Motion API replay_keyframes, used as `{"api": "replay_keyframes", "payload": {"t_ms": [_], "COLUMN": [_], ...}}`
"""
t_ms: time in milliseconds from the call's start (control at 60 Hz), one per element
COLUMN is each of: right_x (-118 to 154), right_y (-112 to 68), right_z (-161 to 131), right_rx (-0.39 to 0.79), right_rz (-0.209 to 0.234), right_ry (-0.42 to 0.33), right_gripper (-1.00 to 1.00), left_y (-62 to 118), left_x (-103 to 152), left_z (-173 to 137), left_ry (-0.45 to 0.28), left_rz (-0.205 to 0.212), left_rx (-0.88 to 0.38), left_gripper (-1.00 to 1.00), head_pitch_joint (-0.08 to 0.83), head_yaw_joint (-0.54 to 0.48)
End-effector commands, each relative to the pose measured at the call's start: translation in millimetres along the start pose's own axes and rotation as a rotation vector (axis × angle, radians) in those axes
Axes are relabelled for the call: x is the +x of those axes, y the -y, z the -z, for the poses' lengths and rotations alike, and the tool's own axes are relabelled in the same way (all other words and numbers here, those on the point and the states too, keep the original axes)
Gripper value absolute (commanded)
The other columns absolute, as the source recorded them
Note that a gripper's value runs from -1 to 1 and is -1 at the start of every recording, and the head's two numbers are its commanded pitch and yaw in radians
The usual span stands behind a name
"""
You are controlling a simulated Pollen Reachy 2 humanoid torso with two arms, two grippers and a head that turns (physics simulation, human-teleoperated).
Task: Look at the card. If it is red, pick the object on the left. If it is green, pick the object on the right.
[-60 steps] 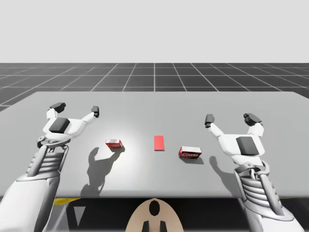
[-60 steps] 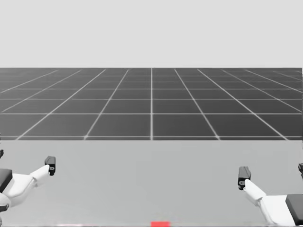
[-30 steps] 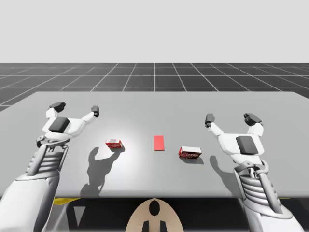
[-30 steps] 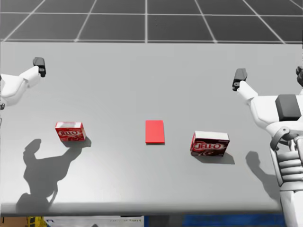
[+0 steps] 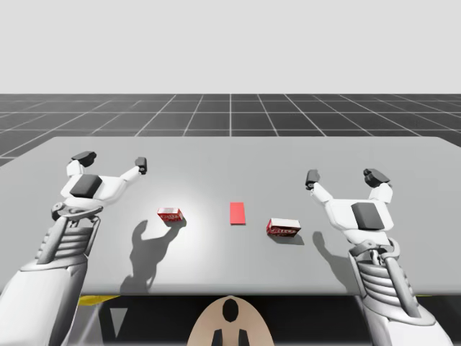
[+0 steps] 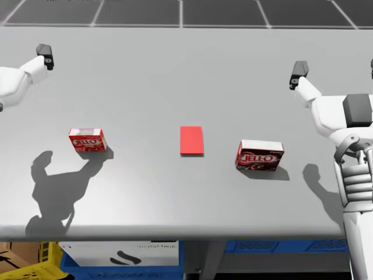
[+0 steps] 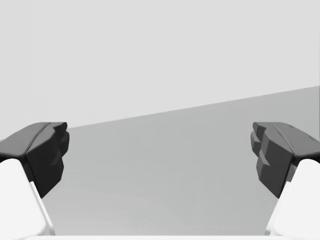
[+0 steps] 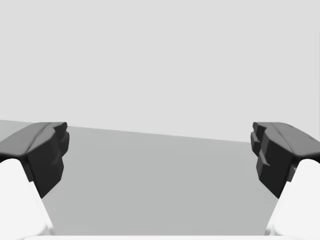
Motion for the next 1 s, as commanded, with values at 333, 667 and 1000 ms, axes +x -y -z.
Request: {"api": "replay_keyframes", "payload": {"t_ms": [333, 667, 1000], "right_x": [-2.8, -6.6, -18.5], "right_y": [-5.5, -5.1, -3.0], "right_z": [-0.8, -1.8, 1.2], "right_rx": [0.009, 0.009, -0.001], "right_rz": [0.002, 0.007, 0.015], "right_ry": [-0.012, -0.017, -0.040], "right_gripper": [-1.00, -1.00, -1.00], "left_y": [2.4, 1.8, 9.5], "left_x": [-3.0, 4.5, 31.3], "left_z": [0.7, -3.2, -84.6], "left_ry": [-0.011, -0.042, -0.240], "left_rz": [0.004, -0.098, -0.252], "left_rx": [-0.003, -0.016, -0.197], "left_gripper": [-1.00, -1.00, -1.00], "head_pitch_joint": [0.684, 0.672, 0.690], "head_yaw_joint": [0.28, 0.31, 0.31]}}
